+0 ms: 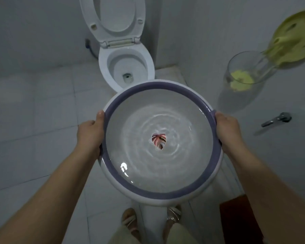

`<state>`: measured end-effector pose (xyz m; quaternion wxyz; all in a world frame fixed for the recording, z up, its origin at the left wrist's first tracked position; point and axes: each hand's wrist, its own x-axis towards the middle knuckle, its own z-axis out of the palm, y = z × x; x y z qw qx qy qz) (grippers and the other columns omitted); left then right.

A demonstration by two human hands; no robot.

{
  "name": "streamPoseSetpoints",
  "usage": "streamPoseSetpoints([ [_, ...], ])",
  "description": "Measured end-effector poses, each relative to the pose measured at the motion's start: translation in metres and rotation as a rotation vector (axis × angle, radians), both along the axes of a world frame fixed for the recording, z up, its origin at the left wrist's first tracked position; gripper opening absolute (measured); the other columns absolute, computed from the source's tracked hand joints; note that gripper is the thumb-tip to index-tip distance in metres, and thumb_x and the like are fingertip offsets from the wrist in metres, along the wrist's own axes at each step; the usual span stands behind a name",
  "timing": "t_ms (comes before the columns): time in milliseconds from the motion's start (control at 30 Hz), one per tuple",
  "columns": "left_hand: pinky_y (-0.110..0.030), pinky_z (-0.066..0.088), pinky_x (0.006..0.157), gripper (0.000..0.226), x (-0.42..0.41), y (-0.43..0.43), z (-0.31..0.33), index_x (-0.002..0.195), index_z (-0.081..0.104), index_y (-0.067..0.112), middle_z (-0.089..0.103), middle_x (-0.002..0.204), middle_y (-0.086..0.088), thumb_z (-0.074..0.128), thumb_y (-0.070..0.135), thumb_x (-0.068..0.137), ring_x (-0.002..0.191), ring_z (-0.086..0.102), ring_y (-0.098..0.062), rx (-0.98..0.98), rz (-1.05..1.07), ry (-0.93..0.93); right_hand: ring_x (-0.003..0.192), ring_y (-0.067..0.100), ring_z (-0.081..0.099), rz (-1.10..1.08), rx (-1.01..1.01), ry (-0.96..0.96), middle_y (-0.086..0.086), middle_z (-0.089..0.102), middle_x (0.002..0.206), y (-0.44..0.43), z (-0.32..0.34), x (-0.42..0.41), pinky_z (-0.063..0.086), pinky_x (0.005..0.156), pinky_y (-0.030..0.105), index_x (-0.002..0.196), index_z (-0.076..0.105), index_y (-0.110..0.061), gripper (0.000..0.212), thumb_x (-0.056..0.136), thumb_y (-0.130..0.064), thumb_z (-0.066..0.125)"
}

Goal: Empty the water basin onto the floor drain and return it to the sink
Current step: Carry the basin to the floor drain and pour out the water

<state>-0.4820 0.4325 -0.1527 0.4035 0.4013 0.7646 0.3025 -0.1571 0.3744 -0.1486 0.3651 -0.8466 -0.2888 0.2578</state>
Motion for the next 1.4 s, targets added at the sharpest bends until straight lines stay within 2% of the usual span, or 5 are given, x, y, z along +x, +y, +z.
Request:
streamPoseSetpoints([
  [433,-0.031,0.038,0.052,0.066,0.019,0.023,-0.223,0.077,0.058,-0.005,0.053,0.067,-0.014,0.038,0.057,0.088,0.06,0.051,-0.028,0.004,0.041,0.058,0.068,0.026,0.053,0.116,-0.018,0.022,0.012,0.057,0.069,0.054,-0.232,0.02,0.044,0.066,0.04,0.066,0.06,-0.01,0.034,0.086,-0.032,0.043],
  [567,-0.028,0.036,0.048,0.06,0.028,0.029,-0.3,0.064,0.049,0.004,0.05,0.062,-0.011,0.038,0.058,0.088,0.056,0.049,-0.024,-0.005,0.031,0.062,0.057,0.02,0.049,0.134,-0.025,0.026,0.004,0.053,0.061,0.058,-0.318,0.033,0.036,0.053,0.031,0.056,0.052,-0.013,0.041,0.09,-0.033,0.04],
  [733,-0.033,0.04,0.059,0.065,0.042,0.043,-0.38,0.078,0.059,-0.001,0.056,0.074,-0.02,0.036,0.059,0.088,0.067,0.053,-0.03,0.001,-0.008,0.111,0.059,0.011,0.048,0.136,-0.045,0.001,0.0,0.053,0.063,0.054,-0.41,0.045,0.032,0.048,0.025,0.066,0.056,-0.008,0.043,0.095,-0.032,0.035],
  [1233,-0.045,0.049,0.07,0.077,0.089,0.041,-0.527,0.077,0.059,-0.011,0.063,0.078,-0.029,0.032,0.06,0.088,0.077,0.061,-0.041,0.044,-0.047,0.145,0.06,0.015,0.052,0.186,0.031,-0.077,0.003,0.056,0.063,0.048,-0.542,0.091,0.033,0.05,0.026,0.058,0.053,-0.014,0.047,0.095,-0.037,0.035],
  [1400,-0.037,0.045,0.061,0.071,0.102,0.038,-0.556,0.071,0.057,-0.004,0.059,0.07,-0.02,0.033,0.061,0.088,0.067,0.056,-0.033,0.051,-0.056,0.117,0.079,0.029,0.055,0.169,0.034,-0.116,0.016,0.06,0.082,0.04,-0.57,0.104,0.041,0.071,0.034,0.074,0.056,-0.004,0.044,0.095,-0.035,0.033],
])
